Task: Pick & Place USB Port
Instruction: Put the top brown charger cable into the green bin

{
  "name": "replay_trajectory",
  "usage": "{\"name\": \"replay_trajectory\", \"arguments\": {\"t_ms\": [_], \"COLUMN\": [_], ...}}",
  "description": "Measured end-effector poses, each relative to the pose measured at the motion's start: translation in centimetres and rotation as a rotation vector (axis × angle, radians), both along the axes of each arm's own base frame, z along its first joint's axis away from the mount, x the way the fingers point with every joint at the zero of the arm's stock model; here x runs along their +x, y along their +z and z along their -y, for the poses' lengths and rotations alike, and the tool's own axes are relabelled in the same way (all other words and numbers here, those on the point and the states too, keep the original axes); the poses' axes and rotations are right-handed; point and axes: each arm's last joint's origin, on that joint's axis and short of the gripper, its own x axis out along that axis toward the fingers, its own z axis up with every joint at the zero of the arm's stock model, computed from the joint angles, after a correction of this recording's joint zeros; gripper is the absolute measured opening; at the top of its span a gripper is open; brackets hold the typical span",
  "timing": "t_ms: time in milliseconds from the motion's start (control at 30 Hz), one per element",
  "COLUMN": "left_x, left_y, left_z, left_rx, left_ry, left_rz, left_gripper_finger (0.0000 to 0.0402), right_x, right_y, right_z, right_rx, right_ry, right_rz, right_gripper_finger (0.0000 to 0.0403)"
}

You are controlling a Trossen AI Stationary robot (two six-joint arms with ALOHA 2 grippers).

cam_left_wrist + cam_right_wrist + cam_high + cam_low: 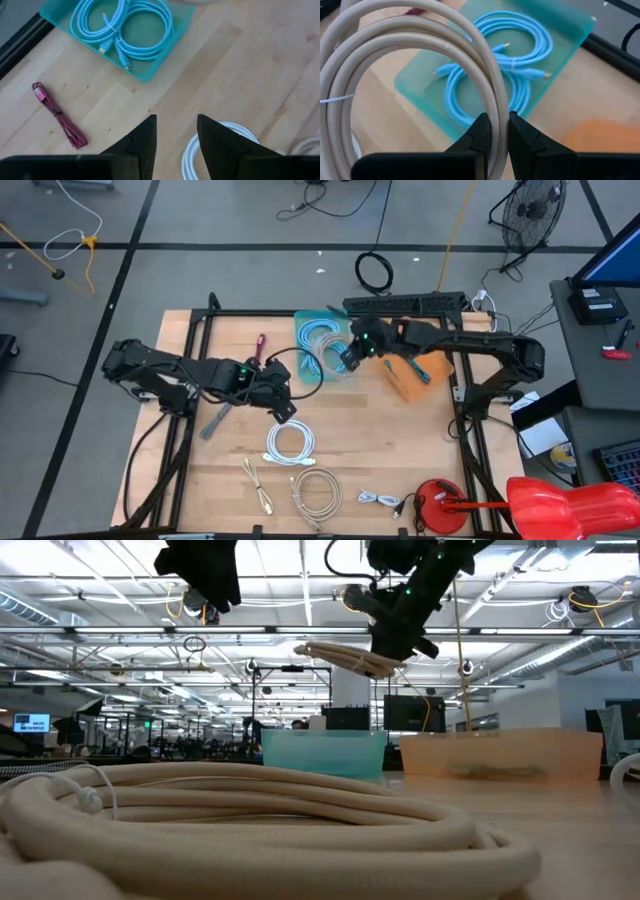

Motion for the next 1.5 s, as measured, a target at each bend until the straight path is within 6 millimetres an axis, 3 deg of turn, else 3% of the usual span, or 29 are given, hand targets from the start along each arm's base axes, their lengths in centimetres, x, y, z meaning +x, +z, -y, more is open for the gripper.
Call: {"name": "replay_trajectory", "arguments": {"t_ms": [167,400,700,1033,1267,1500], "left_x": [0.2,0.7,0.6,0.3,-0.3,-0.8], "left_y": [0.0,0.3,0.9,0.8,1.0,1.4], "left_z": [-1.5,-5.3,-8.9,-10.1,-10.2,-10.1], "left_rx": [0.019,-0.041,-0.053,-0.05,-0.067,-0.061], "left_ry": [0.016,0.089,0.19,0.164,0.148,0.149], "left_rz": [-0.016,0.024,0.084,0.054,0.029,0.027], "left_gripper_finger": [0.0145,0.0145,0.0145,0.0145,0.0145,0.0145], "right_x": [-0.9,-0.9,1.5,6.1,7.0,7.6], "right_y": [0.2,0.7,-2.8,-3.8,-7.0,-7.7], "right_z": [3.0,5.7,7.6,9.0,8.6,7.7], "right_rx": [-0.042,-0.097,-0.054,-0.226,-0.232,-0.282], "right_ry": [-0.014,0.035,0.17,0.326,0.41,0.444], "right_rz": [0.005,0.099,0.027,-0.073,-0.243,-0.311], "right_gripper_finger": [0.0032,0.0032,0.0032,0.0032,0.0032,0.0032]}}
